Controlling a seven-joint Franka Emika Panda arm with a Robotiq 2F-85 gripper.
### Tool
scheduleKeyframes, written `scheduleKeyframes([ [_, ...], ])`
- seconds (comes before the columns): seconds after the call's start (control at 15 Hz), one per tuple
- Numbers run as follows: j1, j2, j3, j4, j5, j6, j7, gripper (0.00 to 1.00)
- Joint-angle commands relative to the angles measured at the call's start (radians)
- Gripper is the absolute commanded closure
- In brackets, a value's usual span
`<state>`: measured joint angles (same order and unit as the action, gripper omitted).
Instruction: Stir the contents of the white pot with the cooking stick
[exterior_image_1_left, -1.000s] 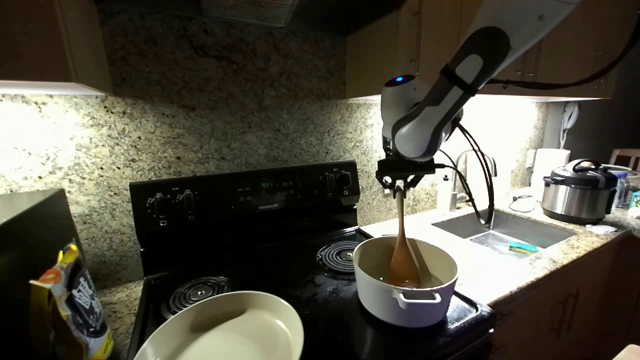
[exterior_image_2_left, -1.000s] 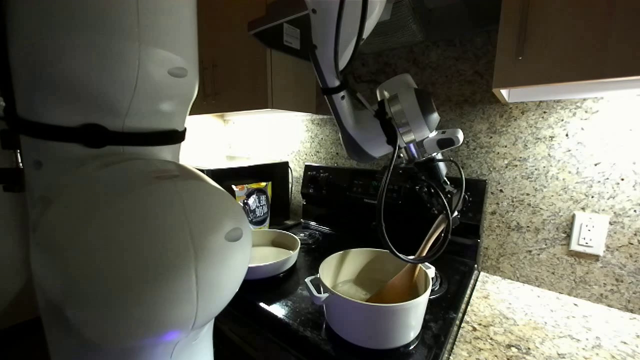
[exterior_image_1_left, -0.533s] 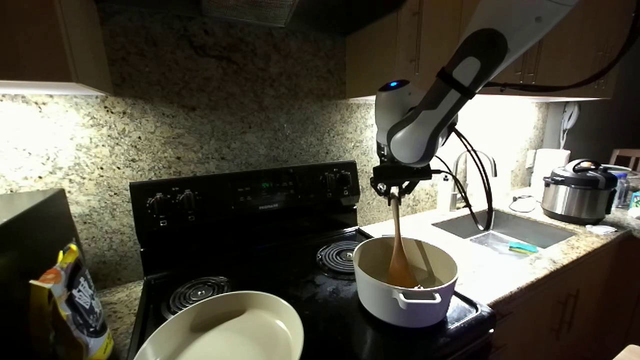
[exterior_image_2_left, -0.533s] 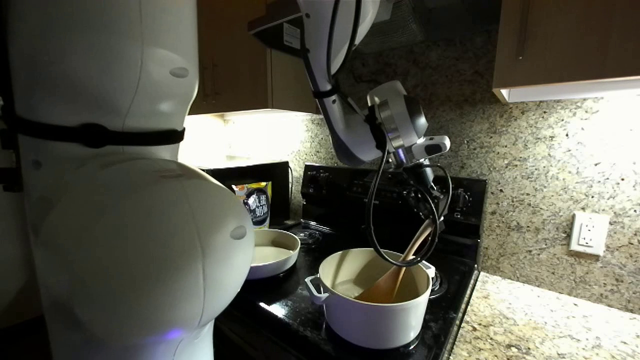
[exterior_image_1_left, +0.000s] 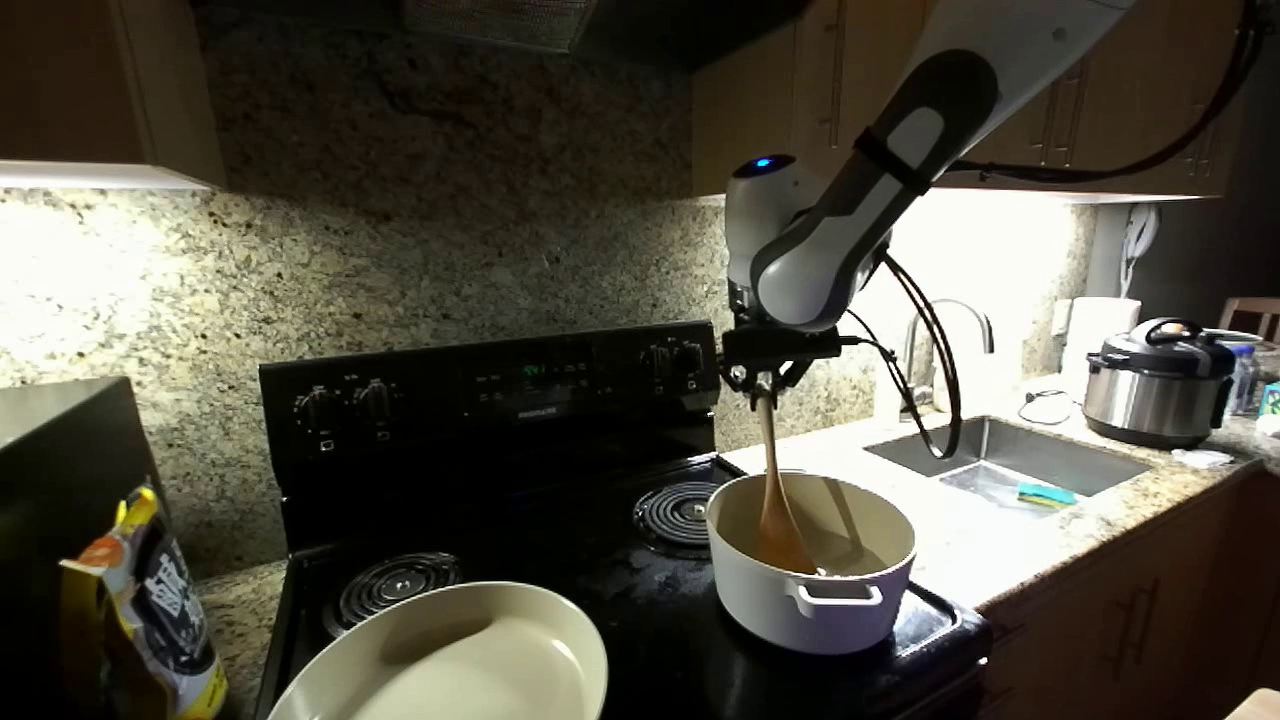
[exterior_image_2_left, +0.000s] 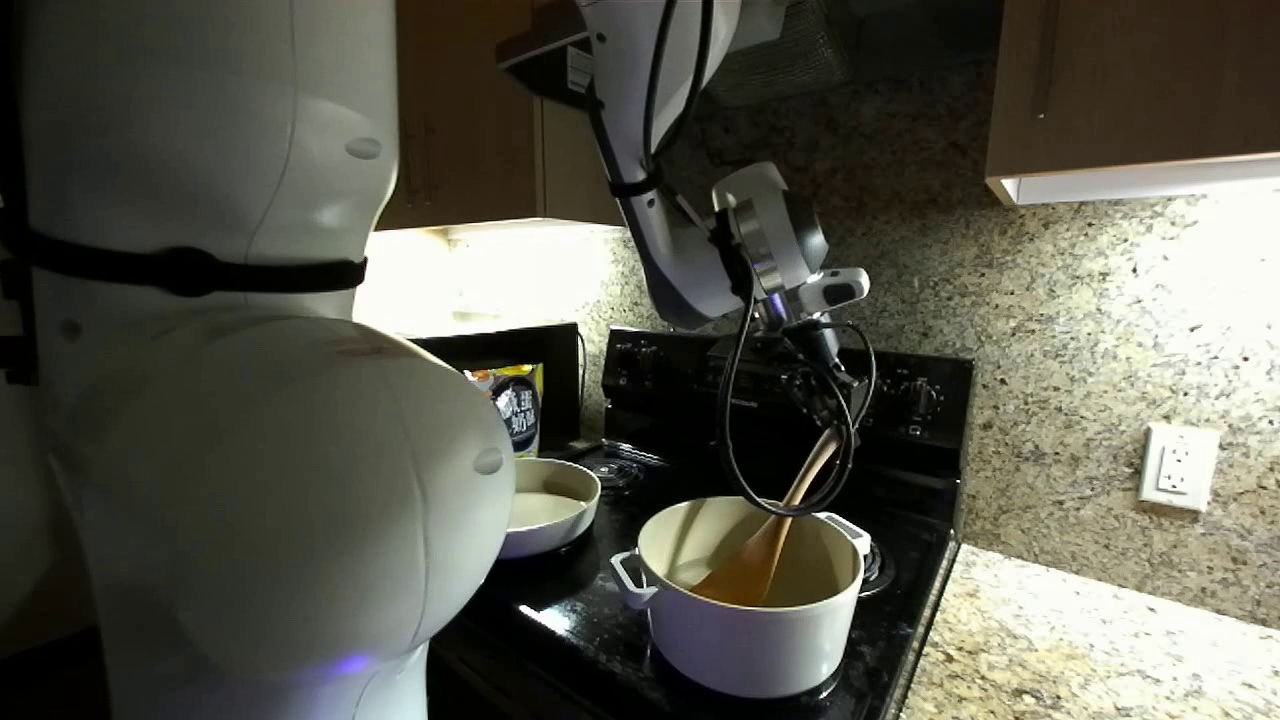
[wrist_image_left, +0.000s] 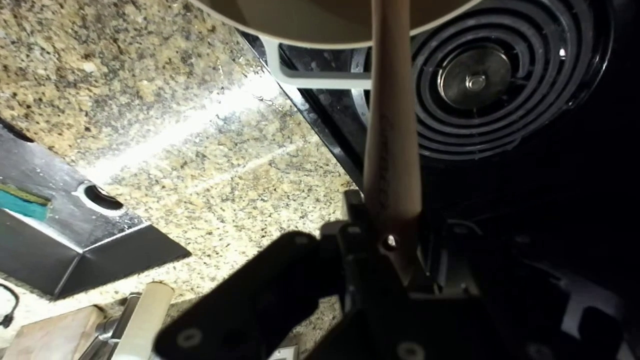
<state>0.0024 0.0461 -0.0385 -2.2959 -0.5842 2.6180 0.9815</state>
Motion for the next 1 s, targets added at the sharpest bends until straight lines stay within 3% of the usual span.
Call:
scheduleKeyframes([
  [0.0,-0.016,0.007,-0.020,0.025,0.027,-0.027,-0.025,0.93],
  [0.4,-0.035,-0.009,-0.055,0.000,-0.001,-0.037,-0.011,0.93],
  [0.93,0.013,0.040,-0.013,0.016,-0.013,-0.099,-0.037,0.93],
])
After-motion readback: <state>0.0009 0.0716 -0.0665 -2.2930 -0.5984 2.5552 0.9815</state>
